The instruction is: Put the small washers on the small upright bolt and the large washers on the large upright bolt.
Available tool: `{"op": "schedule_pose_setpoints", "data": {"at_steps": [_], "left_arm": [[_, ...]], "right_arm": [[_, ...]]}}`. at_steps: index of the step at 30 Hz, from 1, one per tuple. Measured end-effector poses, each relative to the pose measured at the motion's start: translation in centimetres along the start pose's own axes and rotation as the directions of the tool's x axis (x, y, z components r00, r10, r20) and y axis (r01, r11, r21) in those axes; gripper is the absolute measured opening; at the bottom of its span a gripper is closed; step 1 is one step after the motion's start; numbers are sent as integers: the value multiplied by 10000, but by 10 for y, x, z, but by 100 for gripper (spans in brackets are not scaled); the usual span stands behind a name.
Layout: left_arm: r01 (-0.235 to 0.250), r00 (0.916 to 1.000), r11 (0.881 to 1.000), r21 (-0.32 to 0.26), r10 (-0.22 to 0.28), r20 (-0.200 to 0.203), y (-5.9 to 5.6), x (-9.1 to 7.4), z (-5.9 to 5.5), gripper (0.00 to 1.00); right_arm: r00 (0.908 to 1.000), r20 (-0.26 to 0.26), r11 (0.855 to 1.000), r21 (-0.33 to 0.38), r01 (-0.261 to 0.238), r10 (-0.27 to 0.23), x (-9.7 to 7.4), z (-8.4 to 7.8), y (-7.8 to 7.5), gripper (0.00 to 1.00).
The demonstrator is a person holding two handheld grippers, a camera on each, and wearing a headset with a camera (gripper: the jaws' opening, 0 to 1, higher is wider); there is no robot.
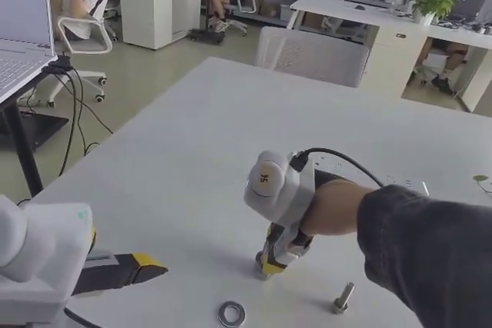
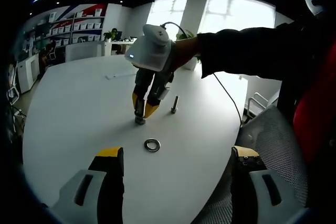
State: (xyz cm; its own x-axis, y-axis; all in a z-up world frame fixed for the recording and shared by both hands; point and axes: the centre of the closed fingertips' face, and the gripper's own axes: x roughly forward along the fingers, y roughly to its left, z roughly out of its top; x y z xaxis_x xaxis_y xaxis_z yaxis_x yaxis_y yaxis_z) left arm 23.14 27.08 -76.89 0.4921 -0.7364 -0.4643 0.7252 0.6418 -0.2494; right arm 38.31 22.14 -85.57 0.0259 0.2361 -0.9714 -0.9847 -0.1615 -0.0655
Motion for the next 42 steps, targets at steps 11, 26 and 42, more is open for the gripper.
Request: {"op": "schedule_pose_setpoints", "data": {"at_steps": [11, 26, 42], "left_arm": [[-31, 10000, 10000, -46, 31, -23, 1, 2, 0, 84], [-40, 10000, 10000, -41, 40, -43, 1, 3, 1, 84], [60, 10000, 9999, 90, -59, -55, -2, 5, 5, 84]], "right_arm": [[10000, -36, 9999, 104, -8, 8, 6, -6, 0, 23], [9999, 17, 9995, 274, -146, 146, 8, -8, 1, 25], [9988, 488, 9968, 797, 63, -102, -10, -11, -2, 43]]}}
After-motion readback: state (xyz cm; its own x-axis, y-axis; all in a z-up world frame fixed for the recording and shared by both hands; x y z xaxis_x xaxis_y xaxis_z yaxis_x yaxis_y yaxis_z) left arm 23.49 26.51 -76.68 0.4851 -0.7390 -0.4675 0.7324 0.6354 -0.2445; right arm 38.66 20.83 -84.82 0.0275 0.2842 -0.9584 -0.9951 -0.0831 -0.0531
